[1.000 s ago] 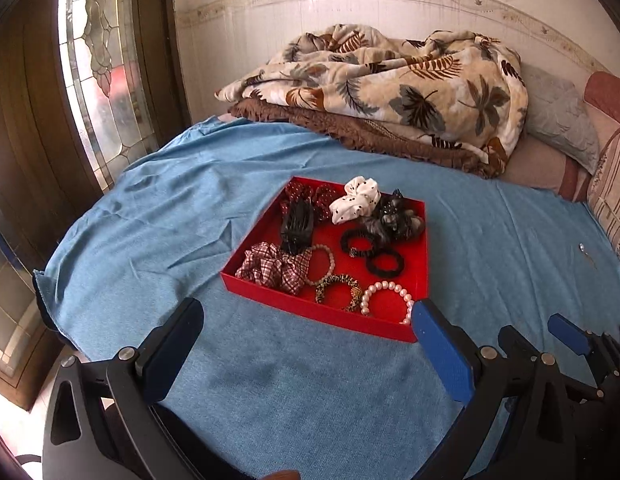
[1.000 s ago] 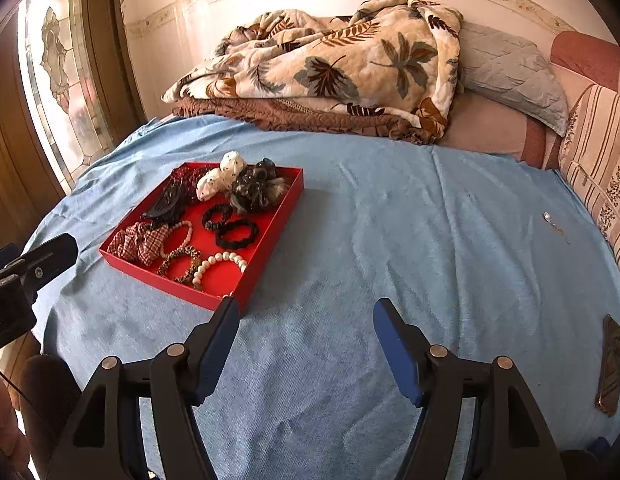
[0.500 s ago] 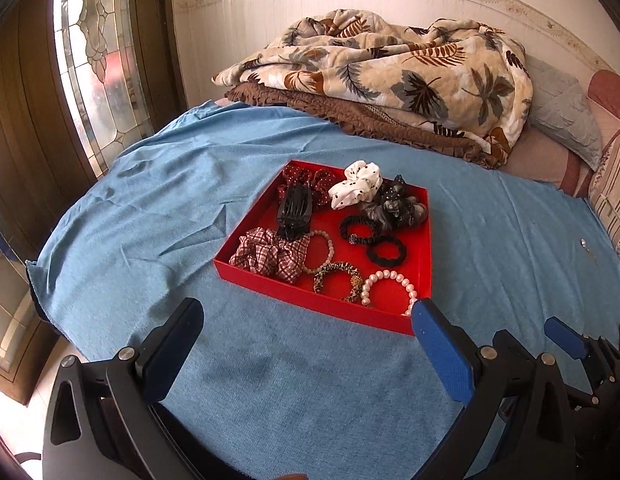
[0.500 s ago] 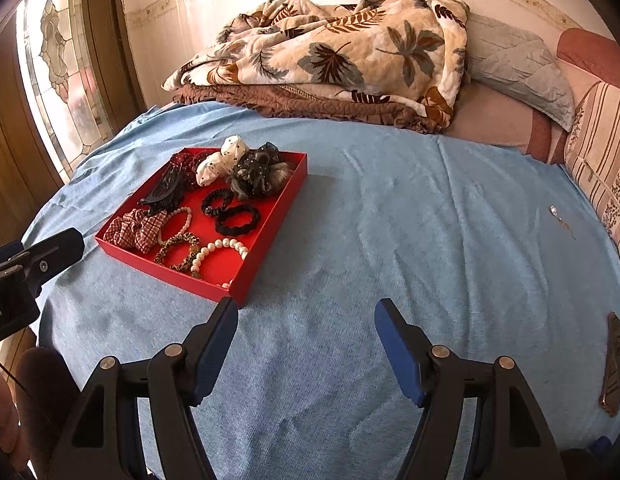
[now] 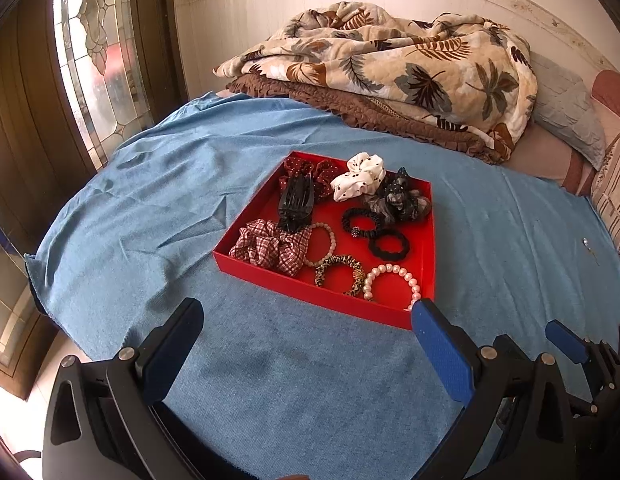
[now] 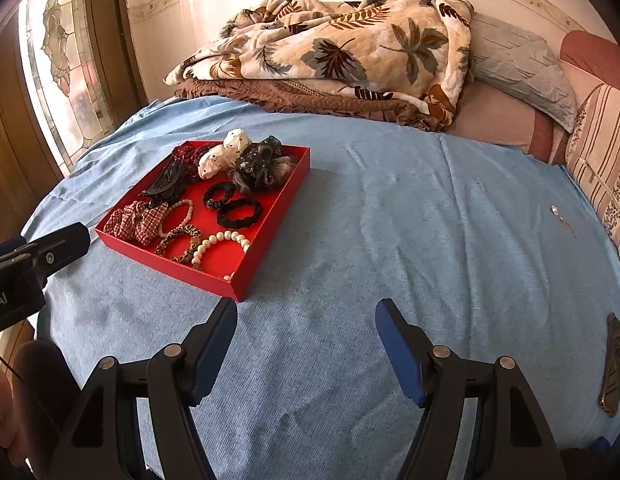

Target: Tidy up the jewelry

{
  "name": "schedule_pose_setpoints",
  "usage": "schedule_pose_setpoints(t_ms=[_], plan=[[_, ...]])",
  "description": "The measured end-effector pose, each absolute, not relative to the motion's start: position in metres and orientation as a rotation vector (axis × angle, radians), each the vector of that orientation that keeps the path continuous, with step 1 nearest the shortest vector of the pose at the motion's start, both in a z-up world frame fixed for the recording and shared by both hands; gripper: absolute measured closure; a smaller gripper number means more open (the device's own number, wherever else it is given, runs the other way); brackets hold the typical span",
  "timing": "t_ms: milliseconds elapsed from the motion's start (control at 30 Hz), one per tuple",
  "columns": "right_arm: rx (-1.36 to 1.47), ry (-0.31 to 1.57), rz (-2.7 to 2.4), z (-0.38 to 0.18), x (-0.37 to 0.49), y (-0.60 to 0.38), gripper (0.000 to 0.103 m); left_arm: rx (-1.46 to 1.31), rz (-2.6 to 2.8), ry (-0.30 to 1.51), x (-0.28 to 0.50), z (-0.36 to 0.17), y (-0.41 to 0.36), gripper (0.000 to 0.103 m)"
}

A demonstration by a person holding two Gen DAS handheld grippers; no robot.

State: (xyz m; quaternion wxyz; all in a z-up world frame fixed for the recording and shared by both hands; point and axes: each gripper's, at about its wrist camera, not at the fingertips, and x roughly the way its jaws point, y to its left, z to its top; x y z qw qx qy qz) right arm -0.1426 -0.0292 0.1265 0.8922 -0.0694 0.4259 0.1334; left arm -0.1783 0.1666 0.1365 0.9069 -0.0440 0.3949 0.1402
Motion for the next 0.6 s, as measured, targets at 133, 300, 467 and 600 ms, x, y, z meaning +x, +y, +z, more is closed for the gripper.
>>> schedule_pose_setpoints(t_ms=[133,300,467,600], plan=[[-0.145,0.89,0.259,0.125,-0.141,-0.03,0.026,-0.096,0.291,0.811,-0.177,0.135,0.168,0.0],[-0.132,0.881,0.237,0.127,-0.144,-0.038,0.026,-0.103,0.3,0.819,-0.178,0.135,0.168,0.0],[-0.106,0.882,0.227,0.127,-0.147,-0.047,0.026,-0.094,0.299,0.814,-0.179,0.136,0.165,0.0],[-0.093,0.874,0.222,0.129,-0.15,-0.053,0.026,-0.077,0.298,0.808,-0.181,0.138,0.157,0.0]])
